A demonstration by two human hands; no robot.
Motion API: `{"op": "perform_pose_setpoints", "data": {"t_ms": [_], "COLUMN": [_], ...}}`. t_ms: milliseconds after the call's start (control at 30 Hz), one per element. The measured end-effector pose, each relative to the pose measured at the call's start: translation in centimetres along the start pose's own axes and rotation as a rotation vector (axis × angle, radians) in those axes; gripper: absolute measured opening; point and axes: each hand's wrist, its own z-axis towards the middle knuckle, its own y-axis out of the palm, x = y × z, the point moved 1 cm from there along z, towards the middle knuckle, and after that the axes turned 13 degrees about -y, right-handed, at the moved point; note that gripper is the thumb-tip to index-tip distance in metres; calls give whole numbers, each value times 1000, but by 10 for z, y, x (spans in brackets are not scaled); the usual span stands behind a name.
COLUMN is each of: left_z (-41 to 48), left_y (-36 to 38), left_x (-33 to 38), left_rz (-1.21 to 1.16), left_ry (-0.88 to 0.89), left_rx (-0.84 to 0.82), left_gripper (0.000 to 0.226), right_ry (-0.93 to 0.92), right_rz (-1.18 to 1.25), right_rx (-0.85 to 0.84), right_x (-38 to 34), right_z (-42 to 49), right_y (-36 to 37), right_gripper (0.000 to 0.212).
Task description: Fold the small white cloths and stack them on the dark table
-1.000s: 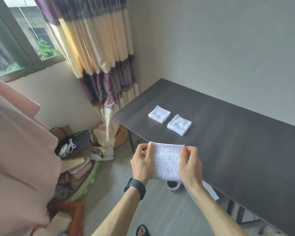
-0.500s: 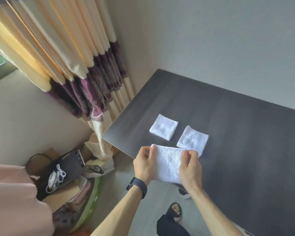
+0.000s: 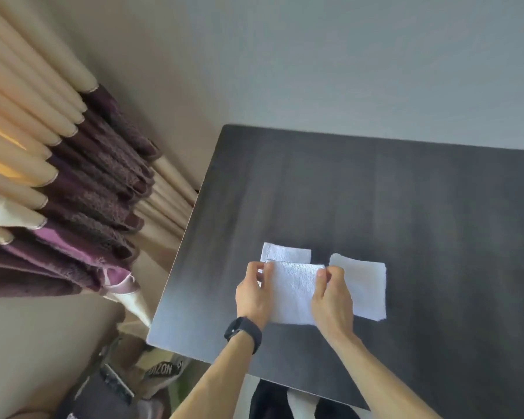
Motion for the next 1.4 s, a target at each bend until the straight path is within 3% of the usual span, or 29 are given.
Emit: {"op": "perform_pose_setpoints", "data": {"t_ms": [300,700,867,933,1033,1100,1233,1400], "left_z": [92,122,118,114,115,119,124,133], "left_y": [12,18,14,8,3,6,17,20], "left_x": [1,-9,-11,-19,-33,-36,-35,-38], "left_rz": [202,517,562,535,643,771,986,1078], "left_ry": [20,117,189,343,671,797,792,737], "left_rx": [-80,-47,-19,42,132,84,-13,-14], "left_gripper": [28,15,29,43,53,59,66,73], "right_ry": [85,171,206,208,58,-69,-257,-238], "right_rz": [-56,-143,-202,-251,-305,-332,-515,-585], "right_rx": [100,113,60,46,62,42,-98,-129], "right_x": [13,18,13,8,1,0,13,36], "right_z": [48,64,60,52,37,32,32,31], "right_y": [61,78,78,74,68,70,87,101], "right_gripper": [23,26,36,44,42,42,60,57]}}
